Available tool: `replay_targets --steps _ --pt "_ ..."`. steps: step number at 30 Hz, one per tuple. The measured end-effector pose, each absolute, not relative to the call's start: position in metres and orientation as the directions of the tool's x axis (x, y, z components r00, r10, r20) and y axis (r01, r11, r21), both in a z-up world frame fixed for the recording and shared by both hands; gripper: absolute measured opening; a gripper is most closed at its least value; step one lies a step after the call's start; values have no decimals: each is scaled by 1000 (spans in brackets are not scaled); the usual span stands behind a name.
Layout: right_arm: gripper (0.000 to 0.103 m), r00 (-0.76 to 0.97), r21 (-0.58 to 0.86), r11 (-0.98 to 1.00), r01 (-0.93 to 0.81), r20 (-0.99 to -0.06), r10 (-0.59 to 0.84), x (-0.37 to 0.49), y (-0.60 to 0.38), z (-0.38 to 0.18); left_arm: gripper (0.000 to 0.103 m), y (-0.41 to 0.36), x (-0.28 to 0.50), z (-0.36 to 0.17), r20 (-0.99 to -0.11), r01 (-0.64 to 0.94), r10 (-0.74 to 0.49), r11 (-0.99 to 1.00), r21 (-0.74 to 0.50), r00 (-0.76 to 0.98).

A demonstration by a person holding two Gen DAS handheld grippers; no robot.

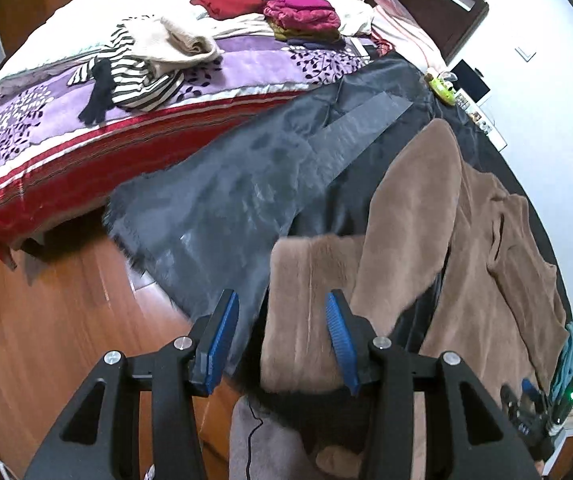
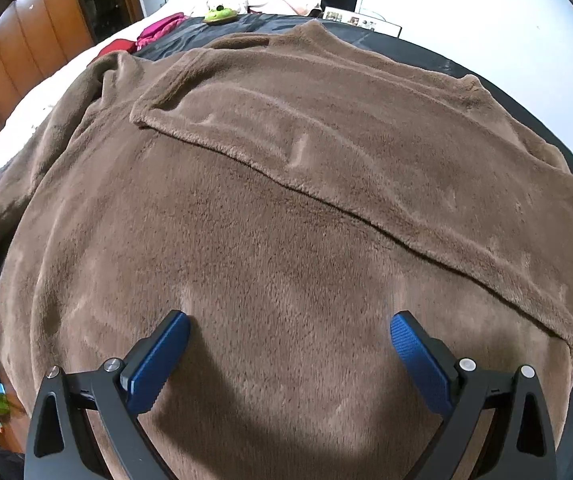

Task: Fold clothes
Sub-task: 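Withdraw the open left gripper from the sweatshirt, then grasp the remaining sweatshirt sleeve cuff with the left gripper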

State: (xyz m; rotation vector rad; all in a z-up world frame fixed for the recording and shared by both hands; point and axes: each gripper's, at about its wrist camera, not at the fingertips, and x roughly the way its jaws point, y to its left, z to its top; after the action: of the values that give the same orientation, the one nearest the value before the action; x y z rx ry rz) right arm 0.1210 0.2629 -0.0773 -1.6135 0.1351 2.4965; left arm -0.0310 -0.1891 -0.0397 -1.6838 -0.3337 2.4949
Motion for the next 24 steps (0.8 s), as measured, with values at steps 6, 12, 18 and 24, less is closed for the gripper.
replay_targets --steps 6,12,18,24 --pt "102 -398 -14 -982 -188 -913 89 130 261 -79 50 -170 -49 -67 -921 -6 202 -977 -212 -334" --pt "102 -394 -21 -980 -198 -914 99 133 258 -81 50 -161 -50 -77 -928 -22 209 -977 -212 -308" --pt "102 -394 -25 -978 -207 -913 107 131 256 -83 33 -159 -47 -78 -924 -38 225 -974 -225 -309" --pt "102 -403 -25 -979 -203 -909 107 132 255 -85 27 -172 -42 -63 -907 -12 235 -969 -246 -349"
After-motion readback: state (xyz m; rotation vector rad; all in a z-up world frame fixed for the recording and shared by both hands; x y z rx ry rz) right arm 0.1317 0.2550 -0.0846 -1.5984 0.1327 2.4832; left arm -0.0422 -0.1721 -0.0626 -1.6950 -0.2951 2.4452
